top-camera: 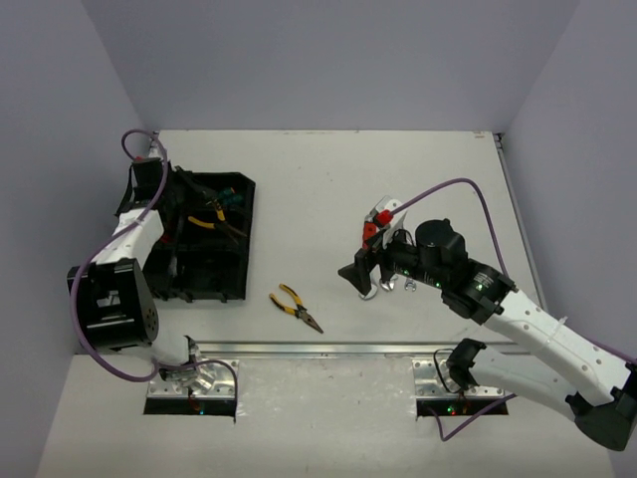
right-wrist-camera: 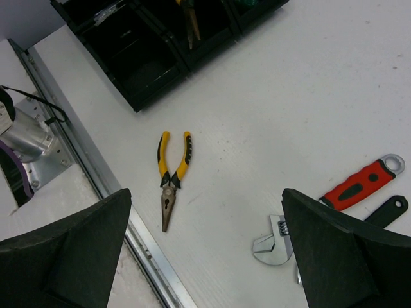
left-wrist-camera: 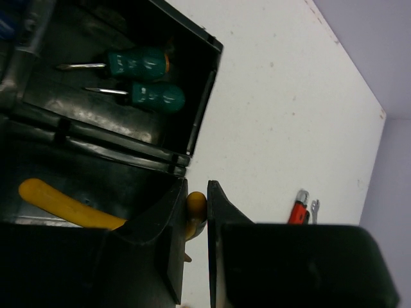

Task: Sort the tools into containers

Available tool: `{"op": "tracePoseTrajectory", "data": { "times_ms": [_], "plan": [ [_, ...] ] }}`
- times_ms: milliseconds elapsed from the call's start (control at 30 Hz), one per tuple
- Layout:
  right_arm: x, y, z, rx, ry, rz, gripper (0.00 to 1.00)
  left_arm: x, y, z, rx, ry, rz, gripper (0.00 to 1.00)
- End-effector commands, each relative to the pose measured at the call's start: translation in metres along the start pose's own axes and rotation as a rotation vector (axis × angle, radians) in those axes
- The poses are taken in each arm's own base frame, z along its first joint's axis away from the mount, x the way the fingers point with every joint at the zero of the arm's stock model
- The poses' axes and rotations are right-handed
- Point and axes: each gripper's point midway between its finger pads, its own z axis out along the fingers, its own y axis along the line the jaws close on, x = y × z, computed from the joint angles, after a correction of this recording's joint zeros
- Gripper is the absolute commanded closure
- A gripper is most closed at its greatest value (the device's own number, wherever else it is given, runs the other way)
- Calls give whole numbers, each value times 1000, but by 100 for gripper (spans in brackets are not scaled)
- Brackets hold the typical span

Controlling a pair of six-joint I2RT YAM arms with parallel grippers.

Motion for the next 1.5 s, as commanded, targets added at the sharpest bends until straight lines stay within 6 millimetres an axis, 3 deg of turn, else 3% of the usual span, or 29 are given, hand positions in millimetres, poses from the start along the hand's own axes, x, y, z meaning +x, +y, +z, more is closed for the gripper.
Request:
{"op": "tracePoseTrajectory", "data": {
  "times_ms": [0, 100, 267, 400, 467, 500, 533, 633, 667, 800, 867, 933, 1000, 1067, 1133, 1167, 1267, 1400, 1467],
  "plan": [
    [-6, 2, 2, -17, -27, -8, 1, -29, 0, -16, -7, -70, 17, 100],
    [-5, 3, 4, -21, -19, -7, 1, -32, -5, -19, 11, -66, 27, 100],
    [-3, 3, 6, -27, -12, -6, 1, -29, 3, -15, -12, -52, 30, 98],
    [0, 4, 11, -35, 6, 3, 1, -22, 5, -17, -6, -43, 20, 47],
    [7, 4, 19, -35, 44, 20, 1, -24, -2, -23, 13, -56, 22, 29],
    [8, 5, 19, -44, 50, 21, 1, -26, -6, -26, 22, -66, 25, 28],
    [16, 5, 28, -50, 92, 32, 1, -26, -11, -30, 39, -67, 28, 19],
    [39, 12, 50, -88, 205, 89, 1, -27, -42, -55, 101, -104, 78, 10],
    [42, 15, 57, -99, 228, 112, 1, -27, -50, -62, 110, -114, 94, 1],
    [100, 14, 97, -6, 457, 114, 1, -23, -79, -105, 147, -190, 189, 0],
    [109, 16, 114, 39, 517, 77, 4, -13, -84, -133, 170, -239, 241, 0],
    [126, 18, 128, 71, 586, 60, 13, -2, -84, -149, 188, -265, 279, 0],
    [144, 24, 143, 65, 639, 63, 34, 12, -78, -159, 196, -274, 303, 0],
    [146, 29, 157, 56, 643, 63, 41, 25, -74, -172, 220, -297, 337, 0],
    [165, 34, 169, 58, 694, 55, 44, 36, -70, -176, 235, -298, 356, 0],
    [161, 34, 177, 68, 688, 49, 45, 43, -65, -175, 234, -298, 359, 0],
    [174, 34, 191, 97, 726, 44, 50, 55, -55, -166, 218, -272, 378, 0],
    [190, 31, 200, 130, 758, 55, 54, 63, -57, -161, 236, -233, 391, 0],
    [199, 28, 202, 155, 785, 56, 62, 65, -59, -160, 244, -227, 395, 0]
  ]
}}
